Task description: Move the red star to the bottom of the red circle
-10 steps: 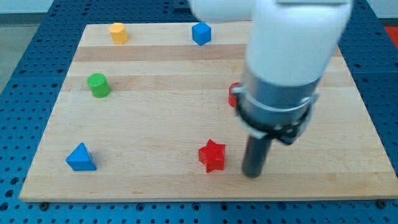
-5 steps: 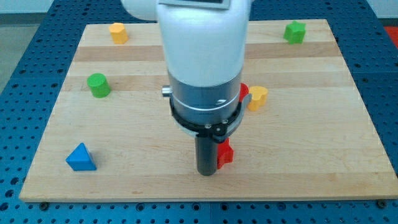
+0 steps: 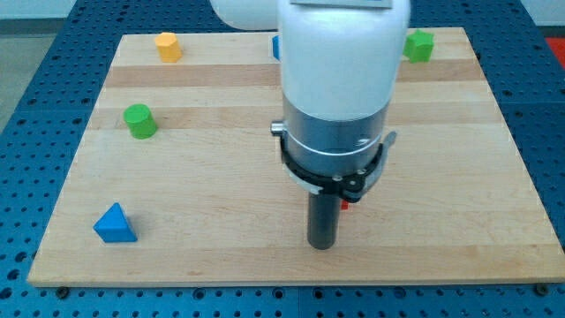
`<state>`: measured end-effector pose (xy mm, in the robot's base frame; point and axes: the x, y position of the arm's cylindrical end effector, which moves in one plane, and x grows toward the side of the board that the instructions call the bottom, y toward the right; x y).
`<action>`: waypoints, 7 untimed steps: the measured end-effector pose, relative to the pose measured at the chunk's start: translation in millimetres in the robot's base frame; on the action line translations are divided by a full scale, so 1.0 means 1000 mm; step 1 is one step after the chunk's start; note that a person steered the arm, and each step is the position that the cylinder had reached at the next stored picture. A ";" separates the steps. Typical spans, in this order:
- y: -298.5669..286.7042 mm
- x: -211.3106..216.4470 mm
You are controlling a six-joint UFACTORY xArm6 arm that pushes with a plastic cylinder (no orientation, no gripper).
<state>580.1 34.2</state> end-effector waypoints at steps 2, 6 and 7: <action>0.016 -0.041; -0.028 -0.058; -0.023 -0.064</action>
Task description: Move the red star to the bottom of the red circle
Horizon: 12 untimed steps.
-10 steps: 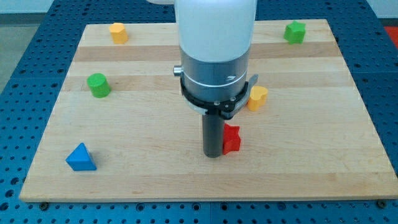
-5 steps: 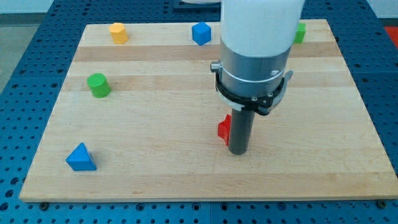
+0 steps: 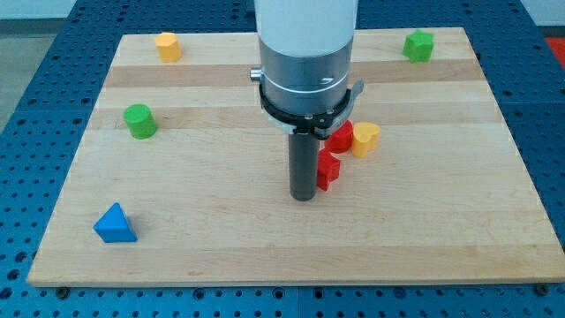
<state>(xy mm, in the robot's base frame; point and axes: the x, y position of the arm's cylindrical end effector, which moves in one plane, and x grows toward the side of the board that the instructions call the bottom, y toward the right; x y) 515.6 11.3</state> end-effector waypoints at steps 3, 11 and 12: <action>0.035 -0.001; -0.053 -0.007; -0.052 -0.026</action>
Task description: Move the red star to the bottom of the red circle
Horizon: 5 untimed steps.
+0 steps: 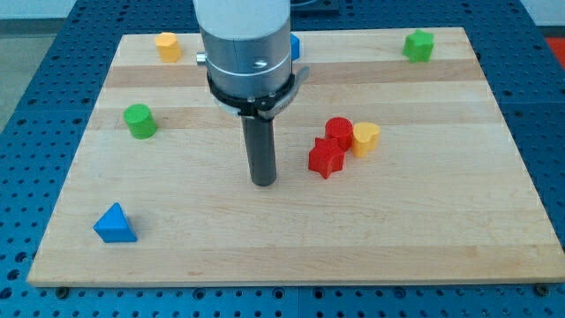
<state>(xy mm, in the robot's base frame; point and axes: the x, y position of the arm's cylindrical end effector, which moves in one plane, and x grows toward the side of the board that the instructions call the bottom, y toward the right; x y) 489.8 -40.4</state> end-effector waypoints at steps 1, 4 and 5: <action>0.015 -0.001; 0.055 -0.001; 0.067 -0.002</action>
<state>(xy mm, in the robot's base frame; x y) 488.0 26.5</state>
